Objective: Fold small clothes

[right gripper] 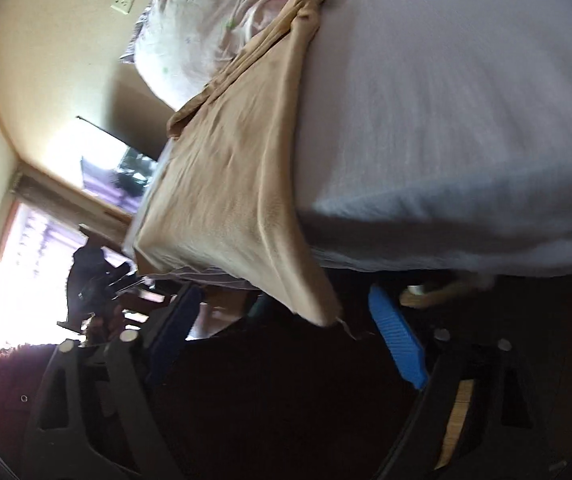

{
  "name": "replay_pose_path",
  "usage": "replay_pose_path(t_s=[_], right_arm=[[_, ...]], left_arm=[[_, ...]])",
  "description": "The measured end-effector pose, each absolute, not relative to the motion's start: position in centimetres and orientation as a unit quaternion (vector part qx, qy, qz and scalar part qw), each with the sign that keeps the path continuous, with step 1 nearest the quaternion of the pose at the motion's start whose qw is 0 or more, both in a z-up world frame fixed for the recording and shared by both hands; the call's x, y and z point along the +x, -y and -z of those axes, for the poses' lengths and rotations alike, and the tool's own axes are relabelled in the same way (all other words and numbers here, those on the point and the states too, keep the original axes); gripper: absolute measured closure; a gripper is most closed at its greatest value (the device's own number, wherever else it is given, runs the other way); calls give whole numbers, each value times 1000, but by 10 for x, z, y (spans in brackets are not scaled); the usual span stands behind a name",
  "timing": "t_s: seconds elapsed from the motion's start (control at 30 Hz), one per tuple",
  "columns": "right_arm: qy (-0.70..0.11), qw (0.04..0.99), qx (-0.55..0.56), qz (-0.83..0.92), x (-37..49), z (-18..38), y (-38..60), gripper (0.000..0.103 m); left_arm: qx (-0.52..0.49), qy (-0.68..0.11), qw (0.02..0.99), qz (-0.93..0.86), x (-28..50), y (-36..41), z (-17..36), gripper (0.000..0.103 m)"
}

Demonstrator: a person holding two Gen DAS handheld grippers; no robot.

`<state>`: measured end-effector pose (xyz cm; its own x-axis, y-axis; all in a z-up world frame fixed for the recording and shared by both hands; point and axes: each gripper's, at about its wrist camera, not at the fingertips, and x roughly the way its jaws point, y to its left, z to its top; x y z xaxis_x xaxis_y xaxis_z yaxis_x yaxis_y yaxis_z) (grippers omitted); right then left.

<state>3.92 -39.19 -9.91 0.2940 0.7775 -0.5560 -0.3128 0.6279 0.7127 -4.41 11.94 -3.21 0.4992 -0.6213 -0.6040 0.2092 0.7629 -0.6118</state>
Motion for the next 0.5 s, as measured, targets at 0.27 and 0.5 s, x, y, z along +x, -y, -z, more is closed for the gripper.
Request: replay_pose_path(t_s=[0.27, 0.5], right_arm=[[-422, 765, 232, -428, 26, 75, 384, 97], [-283, 809, 249, -451, 87, -27, 385, 97]], left_arm=[[-349, -433, 787, 267, -35, -137, 33, 99], [-298, -353, 843, 276, 18, -144, -55, 99]])
